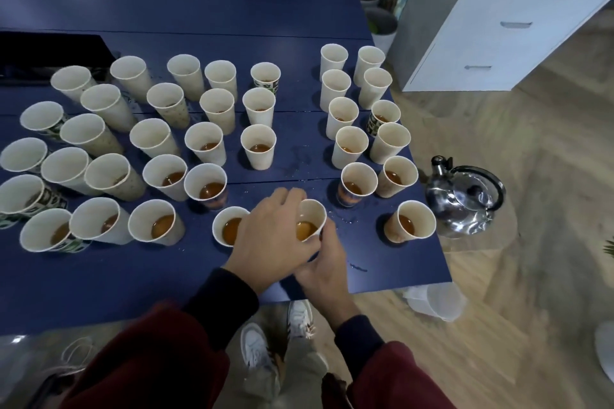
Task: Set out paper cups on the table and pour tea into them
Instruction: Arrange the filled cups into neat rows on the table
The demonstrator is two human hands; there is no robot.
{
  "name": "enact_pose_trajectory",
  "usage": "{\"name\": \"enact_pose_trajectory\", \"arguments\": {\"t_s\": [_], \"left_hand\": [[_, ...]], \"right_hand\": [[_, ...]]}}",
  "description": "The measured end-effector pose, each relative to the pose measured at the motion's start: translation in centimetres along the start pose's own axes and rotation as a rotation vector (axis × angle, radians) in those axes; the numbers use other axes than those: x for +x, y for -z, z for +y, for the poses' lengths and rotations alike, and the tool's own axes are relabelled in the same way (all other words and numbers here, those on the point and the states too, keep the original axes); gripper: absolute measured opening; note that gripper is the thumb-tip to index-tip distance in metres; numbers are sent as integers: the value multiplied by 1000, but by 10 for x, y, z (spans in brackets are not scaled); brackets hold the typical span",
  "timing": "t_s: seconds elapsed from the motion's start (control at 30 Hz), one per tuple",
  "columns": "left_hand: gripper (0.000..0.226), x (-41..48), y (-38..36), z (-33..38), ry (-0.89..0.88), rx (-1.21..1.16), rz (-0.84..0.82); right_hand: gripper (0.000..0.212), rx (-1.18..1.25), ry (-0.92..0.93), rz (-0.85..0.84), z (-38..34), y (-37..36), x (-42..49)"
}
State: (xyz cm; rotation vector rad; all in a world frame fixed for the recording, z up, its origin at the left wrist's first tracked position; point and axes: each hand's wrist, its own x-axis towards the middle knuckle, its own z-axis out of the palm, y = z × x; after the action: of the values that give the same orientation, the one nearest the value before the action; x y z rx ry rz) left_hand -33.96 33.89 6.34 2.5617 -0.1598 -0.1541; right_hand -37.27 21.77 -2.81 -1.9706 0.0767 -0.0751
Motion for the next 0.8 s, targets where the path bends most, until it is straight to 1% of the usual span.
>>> {"name": "enact_pose_trajectory", "arguments": {"t_s": [0.03,0.07,0.13,0.17,0.23,0.27,0.33,0.4,0.47,0.6,0.7,0.8], "left_hand": [[54,-3,-1,1,-21,-5,0],[60,-7,-1,1,-33,-26,1],[76,-12,-2,-2,-26,-91,18],[81,-14,-3,-6,-14,-105,50],[78,-18,-5,-18,29,-73,162],[75,-19,-6,-26,82,-45,214],[73,-21,-8,-44,223,32,261],[75,-23,-11,-60,318,102,269],[80,-24,-16,-69,370,137,261],[86,-25,-29,-79,419,155,209],[83,-22,-34,-80,466,98,168],[77,-22,-37,-78,494,93,162]], "right_hand": [[51,-5,4,31,-1,1,-1],[50,-15,4,48,0,2,-3],[55,-20,-8,67,9,8,-5],[56,-21,-17,81,13,12,-6],[54,-46,-23,116,21,22,-5],[53,-62,-20,132,24,28,-3],[54,-82,-24,158,32,37,3],[55,-112,-34,180,39,46,10],[59,-144,-43,177,48,51,15],[58,-151,-58,142,65,56,21],[57,-162,-77,130,74,57,19],[58,-169,-69,133,78,59,17]]}}
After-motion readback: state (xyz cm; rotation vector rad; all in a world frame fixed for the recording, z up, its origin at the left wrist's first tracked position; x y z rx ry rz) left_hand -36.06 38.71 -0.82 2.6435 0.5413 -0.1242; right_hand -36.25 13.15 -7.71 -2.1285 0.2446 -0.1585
